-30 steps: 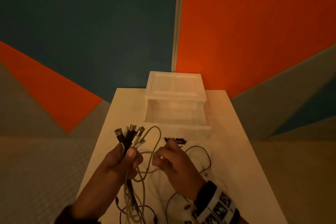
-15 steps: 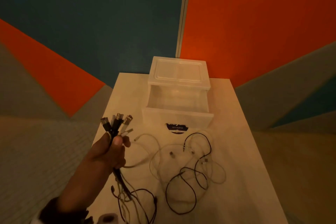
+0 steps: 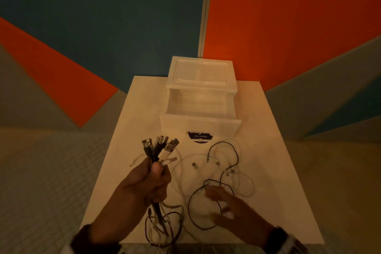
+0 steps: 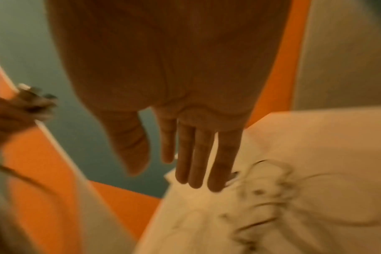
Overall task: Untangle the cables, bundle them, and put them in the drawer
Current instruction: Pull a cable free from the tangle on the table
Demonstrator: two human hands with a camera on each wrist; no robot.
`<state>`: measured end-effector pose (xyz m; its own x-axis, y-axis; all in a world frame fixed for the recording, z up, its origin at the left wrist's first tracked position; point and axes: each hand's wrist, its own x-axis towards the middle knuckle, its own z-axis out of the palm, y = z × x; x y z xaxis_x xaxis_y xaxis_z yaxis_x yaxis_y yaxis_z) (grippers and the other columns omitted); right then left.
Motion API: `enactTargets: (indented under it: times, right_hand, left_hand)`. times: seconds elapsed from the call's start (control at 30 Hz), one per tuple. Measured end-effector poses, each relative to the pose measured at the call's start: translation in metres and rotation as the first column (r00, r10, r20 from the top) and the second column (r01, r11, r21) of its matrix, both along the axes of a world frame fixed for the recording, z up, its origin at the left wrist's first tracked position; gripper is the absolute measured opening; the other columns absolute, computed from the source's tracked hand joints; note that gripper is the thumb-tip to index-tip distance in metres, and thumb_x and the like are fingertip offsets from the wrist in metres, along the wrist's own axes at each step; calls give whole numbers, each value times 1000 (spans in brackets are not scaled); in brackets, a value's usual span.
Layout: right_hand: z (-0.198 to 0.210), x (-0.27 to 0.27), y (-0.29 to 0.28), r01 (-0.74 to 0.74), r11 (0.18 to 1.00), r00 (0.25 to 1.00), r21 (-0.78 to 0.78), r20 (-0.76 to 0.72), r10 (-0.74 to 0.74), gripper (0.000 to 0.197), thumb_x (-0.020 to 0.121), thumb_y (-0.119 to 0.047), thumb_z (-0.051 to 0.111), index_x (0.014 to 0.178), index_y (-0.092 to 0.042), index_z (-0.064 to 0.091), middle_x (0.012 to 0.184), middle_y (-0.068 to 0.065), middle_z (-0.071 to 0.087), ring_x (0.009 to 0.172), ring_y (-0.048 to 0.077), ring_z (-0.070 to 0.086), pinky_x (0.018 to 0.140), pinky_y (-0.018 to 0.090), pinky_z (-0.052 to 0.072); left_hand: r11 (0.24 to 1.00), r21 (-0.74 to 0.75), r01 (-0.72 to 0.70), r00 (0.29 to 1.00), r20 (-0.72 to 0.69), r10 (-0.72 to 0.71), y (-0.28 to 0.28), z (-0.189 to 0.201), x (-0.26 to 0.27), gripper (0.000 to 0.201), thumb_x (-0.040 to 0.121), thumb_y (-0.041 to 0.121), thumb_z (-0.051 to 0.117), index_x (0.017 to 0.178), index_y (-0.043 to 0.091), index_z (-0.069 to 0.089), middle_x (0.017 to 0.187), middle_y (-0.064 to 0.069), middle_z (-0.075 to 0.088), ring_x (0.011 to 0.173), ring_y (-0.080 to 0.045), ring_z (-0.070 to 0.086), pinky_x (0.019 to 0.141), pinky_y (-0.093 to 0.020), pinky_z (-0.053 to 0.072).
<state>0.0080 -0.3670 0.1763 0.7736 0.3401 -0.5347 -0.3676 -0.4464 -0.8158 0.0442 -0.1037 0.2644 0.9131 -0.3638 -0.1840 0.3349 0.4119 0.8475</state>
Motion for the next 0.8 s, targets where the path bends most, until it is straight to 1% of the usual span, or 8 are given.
enactTargets:
  times: [0.1,0.2,0.3,0.37,0.43,0.53,0.67,0.8]
  right_hand:
    - [-2,14,62,-219,946,922,240,-266,281,58,83,-51,64,137,-34,48,138,-8,53,113,-1,55,103,28,41]
    - [-26,24,81,-371,899,863,233,-272,426,69,93,-44,53,148,-9,29,152,27,26,113,14,55,115,35,25]
    - [-49,44,81,-401,907,915,-126,-94,392,40,100,-20,41,139,-8,44,141,18,47,122,24,50,101,26,37]
    - [-69,65,78,-178,926,967,-334,115,227,44,100,-33,31,127,-7,55,128,14,57,114,23,55,94,25,42]
    - [-97,89,70,25,829,959,-558,248,138,36,98,-19,33,129,-12,51,131,11,55,120,23,51,99,27,39]
    - [-126,110,60,13,656,950,-755,215,228,40,96,-13,37,136,-9,41,136,10,47,124,26,48,103,33,38]
    - [-142,115,60,-5,482,928,-876,175,328,28,86,-22,60,109,-6,59,109,12,60,97,28,61,85,39,48]
    - [-141,117,61,-84,353,855,-932,115,505,29,88,-19,45,112,-8,57,116,11,58,114,31,49,108,47,27]
  left_hand:
    - [997,-2,-79,997,25,79,-6,-1,4,27,86,37,62,88,11,54,69,0,35,53,-9,25,48,-22,31]
    - [981,52,-185,982,47,182,-4,-6,7,18,99,27,43,102,10,49,70,-3,34,52,-10,26,48,-22,31]
    - [966,85,-243,970,45,240,2,-14,4,18,98,25,39,108,12,47,68,-1,35,52,-10,25,48,-23,31]
    - [959,89,-269,963,20,269,5,-21,2,18,96,27,44,105,11,45,68,-2,33,52,-10,24,47,-23,30]
    - [954,100,-284,958,-19,287,7,-27,0,18,95,26,44,102,9,44,68,-3,33,51,-10,24,46,-22,30]
    - [952,112,-284,954,-63,292,4,-36,-1,21,90,24,43,96,4,45,67,-4,33,49,-9,24,46,-23,28]
    - [948,122,-294,945,-114,308,1,-46,4,21,88,23,45,93,3,50,65,-2,34,47,-8,25,44,-22,29]
    - [947,113,-300,938,-145,315,-2,-52,12,17,92,20,44,96,4,48,65,-2,38,48,-8,26,45,-21,29]
